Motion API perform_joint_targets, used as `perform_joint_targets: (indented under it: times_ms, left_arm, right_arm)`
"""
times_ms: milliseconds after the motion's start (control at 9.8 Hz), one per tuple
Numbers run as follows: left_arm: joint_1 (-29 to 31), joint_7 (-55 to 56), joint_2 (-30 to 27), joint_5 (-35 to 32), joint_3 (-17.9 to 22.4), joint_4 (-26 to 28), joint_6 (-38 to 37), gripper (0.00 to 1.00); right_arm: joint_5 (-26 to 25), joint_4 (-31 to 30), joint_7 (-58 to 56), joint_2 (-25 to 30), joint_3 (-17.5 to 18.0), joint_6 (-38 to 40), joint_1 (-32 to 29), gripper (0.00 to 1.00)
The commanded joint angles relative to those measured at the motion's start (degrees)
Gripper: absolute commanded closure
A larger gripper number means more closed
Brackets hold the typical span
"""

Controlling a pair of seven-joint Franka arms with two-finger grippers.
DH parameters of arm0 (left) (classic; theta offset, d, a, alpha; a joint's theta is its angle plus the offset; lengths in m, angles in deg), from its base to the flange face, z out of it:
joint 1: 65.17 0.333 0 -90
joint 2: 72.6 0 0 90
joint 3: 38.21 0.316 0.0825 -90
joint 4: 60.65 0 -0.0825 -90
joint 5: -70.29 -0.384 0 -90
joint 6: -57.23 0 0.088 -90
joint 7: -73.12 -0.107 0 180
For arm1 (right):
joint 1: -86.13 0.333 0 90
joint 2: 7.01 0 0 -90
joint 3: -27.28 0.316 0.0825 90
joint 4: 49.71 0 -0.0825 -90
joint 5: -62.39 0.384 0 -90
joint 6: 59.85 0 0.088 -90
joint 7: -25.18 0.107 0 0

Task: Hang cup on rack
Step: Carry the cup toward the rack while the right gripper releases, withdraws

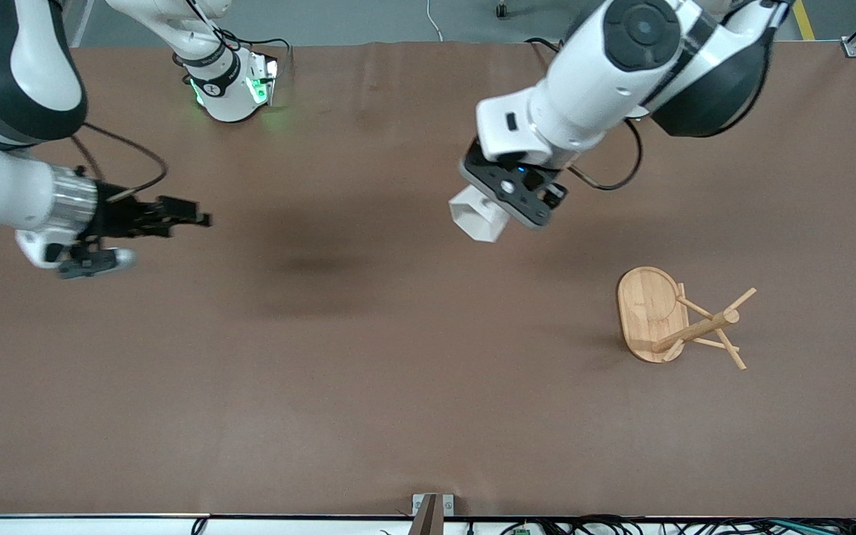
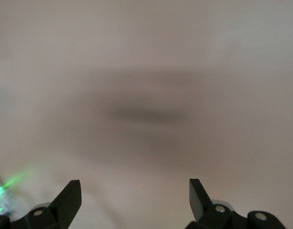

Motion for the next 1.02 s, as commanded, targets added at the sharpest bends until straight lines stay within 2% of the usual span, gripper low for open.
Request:
perform_joint_targets:
  times_ms: [0,102,204,306,408,510,816,918]
  left_arm:
    - [4.79,3.91,-0.45,-0.85,-0.07,3.11,0.00,1.00]
    - [4.81,4.35,-2.11,-1.03,0.36,6.60,1.57,1.00]
    - [4.99,4.18,-4.91,-0.42,2.89,12.81,5.41,1.00]
    - [5.16,3.66,-8.85,-0.24,4.05,19.40,9.45,1.00]
    - [5.77,2.87,-10.54,-0.24,5.28,22.86,10.71,1.00]
    - [5.86,2.43,-10.73,-0.24,6.94,24.02,10.81,1.00]
    - [5.69,-5.11,-9.77,-0.15,14.32,25.00,12.56,1.00]
    - [5.60,-6.53,-8.64,-0.15,15.21,26.05,15.18,1.00]
  right_arm:
    - [-11.18,5.08,0.86,2.11,-3.04,-1.66,0.63,0.00]
    - [-15.23,7.72,1.12,2.11,-3.75,-1.66,1.24,0.00]
    - [-16.66,10.01,1.73,2.45,-5.32,-0.27,1.86,0.00]
    - [-16.50,11.25,2.09,4.11,-6.47,3.83,2.21,0.00]
    - [-16.15,12.57,4.87,5.43,-7.35,8.83,2.22,0.00]
    - [-16.06,14.23,6.47,7.19,-7.27,14.54,2.30,0.00]
    - [-15.88,16.17,5.79,7.73,-7.53,15.56,1.69,0.00]
    - [-15.97,16.62,5.87,7.64,-7.71,15.56,1.34,0.00]
